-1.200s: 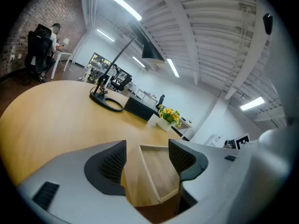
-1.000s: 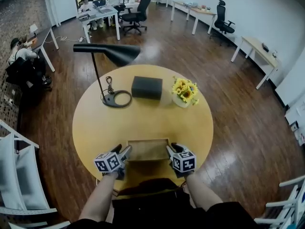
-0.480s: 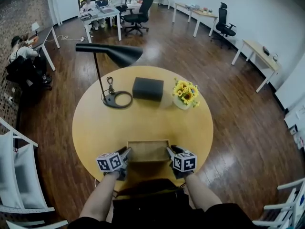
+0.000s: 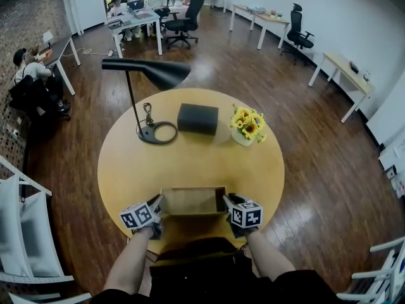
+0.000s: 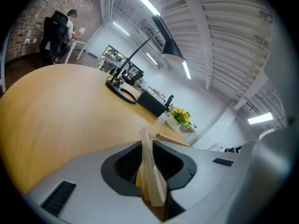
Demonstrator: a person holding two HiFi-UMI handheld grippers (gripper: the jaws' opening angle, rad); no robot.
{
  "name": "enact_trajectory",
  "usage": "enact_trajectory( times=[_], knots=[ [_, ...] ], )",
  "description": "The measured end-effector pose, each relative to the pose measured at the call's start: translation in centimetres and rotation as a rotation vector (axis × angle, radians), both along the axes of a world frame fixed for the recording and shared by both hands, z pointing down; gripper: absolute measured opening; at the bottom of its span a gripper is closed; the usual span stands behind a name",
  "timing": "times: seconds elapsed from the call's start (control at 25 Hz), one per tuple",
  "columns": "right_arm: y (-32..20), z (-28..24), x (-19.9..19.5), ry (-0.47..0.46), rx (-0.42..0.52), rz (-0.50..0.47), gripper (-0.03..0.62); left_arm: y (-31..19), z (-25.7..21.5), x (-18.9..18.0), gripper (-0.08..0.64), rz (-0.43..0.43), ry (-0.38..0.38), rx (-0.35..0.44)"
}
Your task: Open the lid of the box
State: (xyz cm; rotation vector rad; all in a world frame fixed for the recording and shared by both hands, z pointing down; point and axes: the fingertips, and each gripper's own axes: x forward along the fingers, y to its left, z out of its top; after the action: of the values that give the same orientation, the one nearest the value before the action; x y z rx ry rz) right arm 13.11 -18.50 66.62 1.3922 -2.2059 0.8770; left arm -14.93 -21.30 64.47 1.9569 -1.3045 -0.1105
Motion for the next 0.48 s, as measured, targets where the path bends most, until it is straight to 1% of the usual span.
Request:
enact_trajectory(
  times=[0.2, 0.36, 0.48],
  knots=[
    [0.1, 0.2, 0.1, -0.009, 0.003, 0.019, 0.107, 0.1, -0.3, -2.6, 0.058, -0.059, 0.027, -0.001],
    [0.1, 0.2, 0.3, -0.001, 0.004, 0.030, 0.107, 0.4, -0.3, -4.0, 0.058, -0.078, 0.036, -0.005],
    [0.0, 0.0, 0.2, -0.010, 0.011, 0.034, 0.107, 0.4, -0.2, -5.4, 0.057, -0.119, 0.065, -0.012]
  ],
)
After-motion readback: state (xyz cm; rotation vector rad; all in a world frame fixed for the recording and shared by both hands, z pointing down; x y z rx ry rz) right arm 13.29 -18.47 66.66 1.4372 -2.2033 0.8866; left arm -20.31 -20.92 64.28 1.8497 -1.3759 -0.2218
